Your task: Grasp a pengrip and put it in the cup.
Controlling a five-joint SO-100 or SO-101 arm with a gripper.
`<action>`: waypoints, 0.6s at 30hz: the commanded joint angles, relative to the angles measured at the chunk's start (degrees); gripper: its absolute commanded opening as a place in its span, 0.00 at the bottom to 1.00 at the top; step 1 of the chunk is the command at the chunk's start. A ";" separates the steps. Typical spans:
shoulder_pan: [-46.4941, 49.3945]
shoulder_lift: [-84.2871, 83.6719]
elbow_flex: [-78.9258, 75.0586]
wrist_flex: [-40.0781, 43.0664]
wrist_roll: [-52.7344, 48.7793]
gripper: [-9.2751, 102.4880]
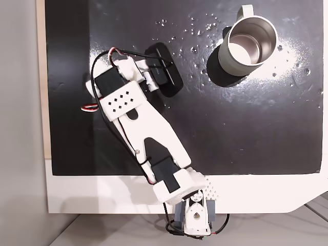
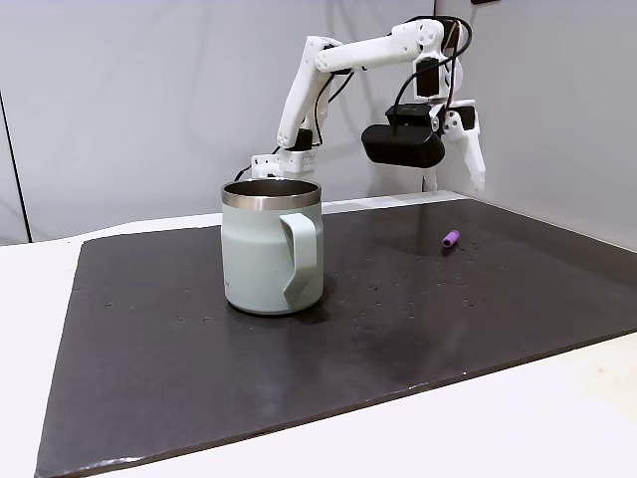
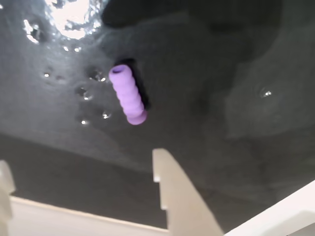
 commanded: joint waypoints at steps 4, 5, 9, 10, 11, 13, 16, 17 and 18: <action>-1.58 -6.50 -7.38 0.97 0.53 0.34; -1.67 -7.73 -8.17 1.14 0.53 0.34; -1.85 -11.69 -10.20 1.32 0.70 0.34; -1.93 -12.66 -10.72 1.41 0.70 0.34; -2.02 -13.54 -11.16 1.41 0.70 0.34; -2.20 -15.21 -11.95 1.41 0.53 0.33; -2.99 -17.58 -12.92 1.41 0.35 0.33; -3.25 -18.28 -13.27 1.32 0.26 0.33; -3.60 -18.90 -13.54 1.14 0.26 0.33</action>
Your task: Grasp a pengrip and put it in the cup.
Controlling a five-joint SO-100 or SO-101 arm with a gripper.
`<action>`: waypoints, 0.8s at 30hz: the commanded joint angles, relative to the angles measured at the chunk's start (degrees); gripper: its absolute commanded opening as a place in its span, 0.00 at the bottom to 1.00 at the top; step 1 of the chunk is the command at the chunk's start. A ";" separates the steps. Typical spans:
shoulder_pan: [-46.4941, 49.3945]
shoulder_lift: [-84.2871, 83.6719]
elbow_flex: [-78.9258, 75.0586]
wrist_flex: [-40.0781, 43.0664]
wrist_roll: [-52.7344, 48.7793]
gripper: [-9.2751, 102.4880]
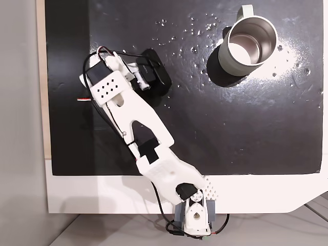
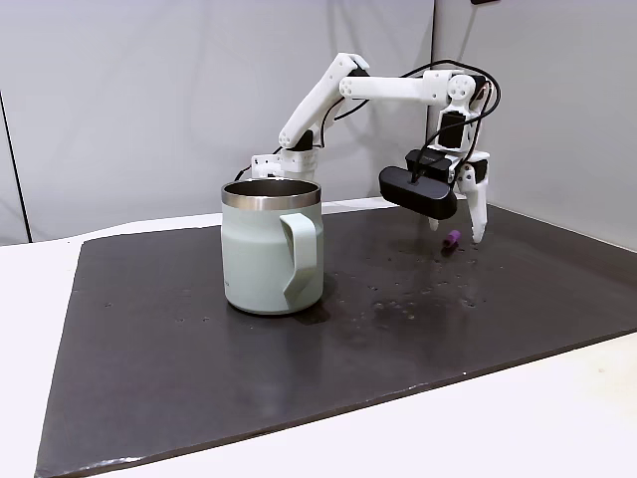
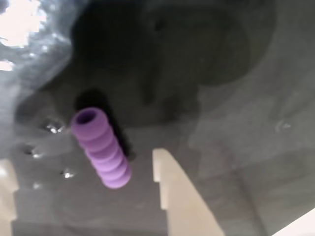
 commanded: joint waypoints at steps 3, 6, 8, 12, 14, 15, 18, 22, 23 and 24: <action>-1.67 -1.85 -4.83 0.18 -0.09 0.33; -2.29 -2.99 -5.01 0.18 -0.44 0.29; -2.46 -3.52 -5.01 0.18 -0.70 0.23; -2.29 -3.87 -5.01 0.09 -0.62 0.13; -2.02 -3.78 -5.01 0.09 -0.53 0.10; -1.93 -3.69 -5.01 0.09 -0.44 0.08; -1.58 -3.60 -4.66 0.09 -0.44 0.08; -1.41 -1.49 -3.60 -0.09 -0.18 0.08; -1.32 -0.18 -3.52 -0.09 -0.18 0.08; -1.14 1.41 -3.52 0.00 -0.09 0.08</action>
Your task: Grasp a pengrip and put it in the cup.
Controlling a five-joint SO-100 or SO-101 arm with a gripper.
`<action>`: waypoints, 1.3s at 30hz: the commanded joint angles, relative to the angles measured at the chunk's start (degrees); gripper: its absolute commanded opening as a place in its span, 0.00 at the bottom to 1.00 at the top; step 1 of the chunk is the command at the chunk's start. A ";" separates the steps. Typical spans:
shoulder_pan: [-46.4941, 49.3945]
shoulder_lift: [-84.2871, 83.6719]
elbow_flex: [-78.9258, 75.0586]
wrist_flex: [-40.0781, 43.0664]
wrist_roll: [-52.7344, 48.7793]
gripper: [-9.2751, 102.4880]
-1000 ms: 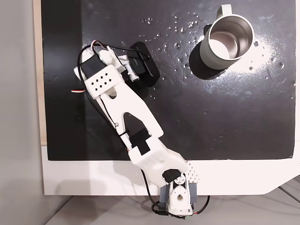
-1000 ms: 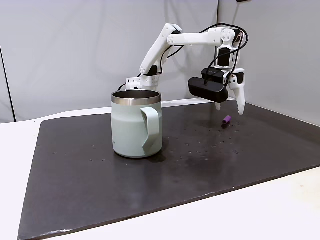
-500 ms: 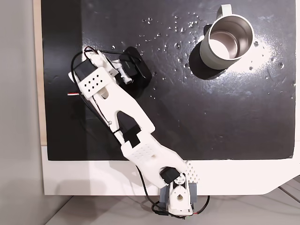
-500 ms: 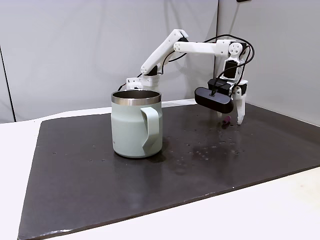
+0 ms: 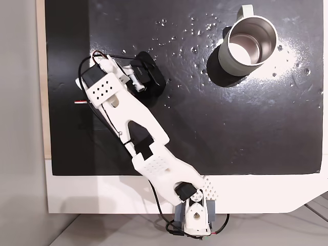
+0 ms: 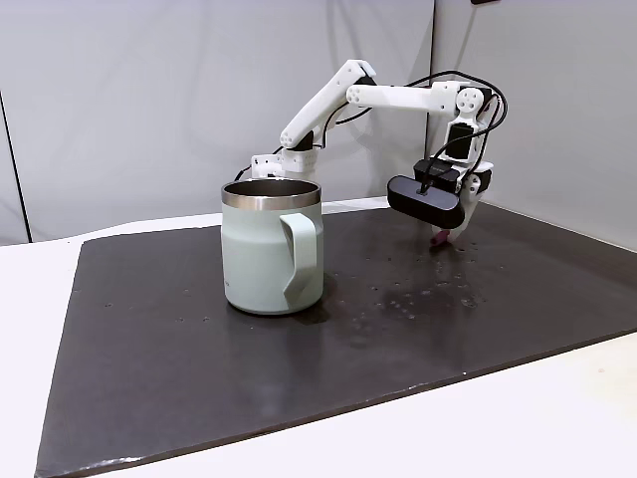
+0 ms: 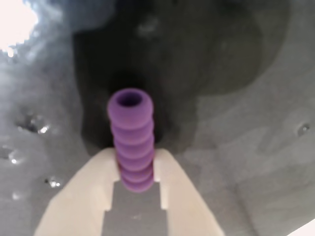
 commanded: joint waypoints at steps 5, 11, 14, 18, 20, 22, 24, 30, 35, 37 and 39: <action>2.29 13.27 -2.72 2.99 0.79 0.08; 6.94 22.68 -4.66 8.61 0.70 0.08; 11.16 30.41 -1.41 8.96 -0.35 0.08; 18.81 39.90 2.02 9.23 -3.60 0.08; 23.55 44.03 3.52 9.40 -5.71 0.08; 28.74 47.55 4.48 9.40 -8.17 0.08; 33.75 49.66 4.75 9.40 -10.81 0.08; 45.62 50.71 4.22 6.24 -16.96 0.08; 50.89 47.37 2.46 2.29 -19.25 0.08; 51.77 43.95 -1.14 1.93 -19.34 0.08; 52.29 40.34 -4.92 1.93 -19.34 0.08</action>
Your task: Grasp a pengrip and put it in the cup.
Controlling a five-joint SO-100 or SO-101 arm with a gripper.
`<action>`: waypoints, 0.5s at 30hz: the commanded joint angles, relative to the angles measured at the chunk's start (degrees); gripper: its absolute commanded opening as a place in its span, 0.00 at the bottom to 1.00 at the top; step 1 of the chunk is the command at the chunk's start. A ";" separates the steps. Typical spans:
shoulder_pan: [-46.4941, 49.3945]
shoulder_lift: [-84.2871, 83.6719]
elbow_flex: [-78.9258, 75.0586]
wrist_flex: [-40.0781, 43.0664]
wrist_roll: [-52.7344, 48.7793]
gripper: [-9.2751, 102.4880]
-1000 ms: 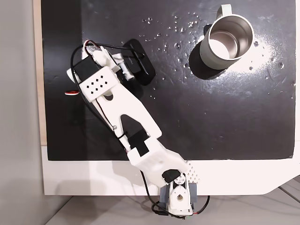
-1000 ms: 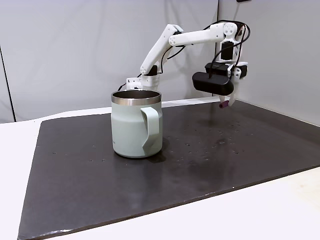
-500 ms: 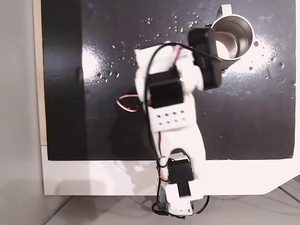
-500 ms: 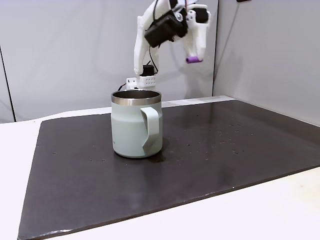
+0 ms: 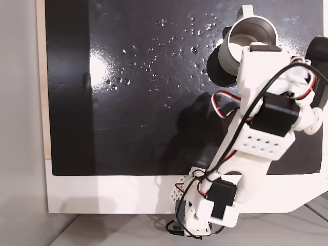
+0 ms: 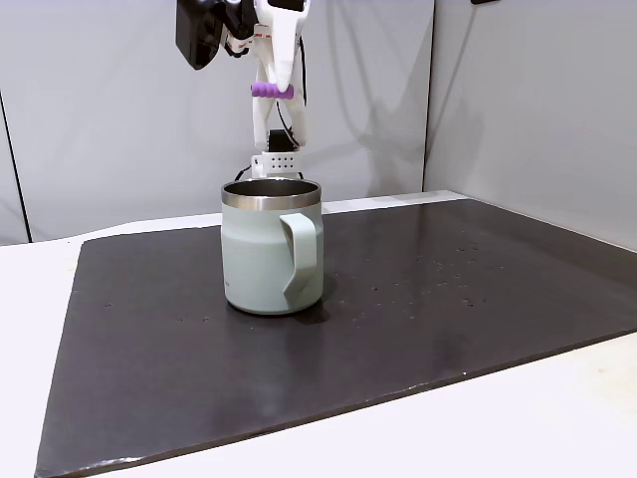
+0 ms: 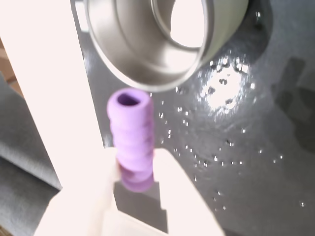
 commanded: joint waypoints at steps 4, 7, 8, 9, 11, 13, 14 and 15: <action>0.79 -8.00 -11.60 -1.32 -0.26 0.08; 0.09 -11.78 -15.82 -1.41 0.00 0.08; 0.00 -12.92 -17.14 -1.32 0.00 0.08; 0.00 -13.89 -18.02 -1.23 0.00 0.08; -0.09 -15.03 -18.81 -1.23 0.00 0.08; -0.09 -15.56 -18.90 -1.23 0.00 0.08; -0.09 -15.64 -18.90 -1.23 0.00 0.09; -0.09 -15.73 -18.90 -1.23 0.26 0.14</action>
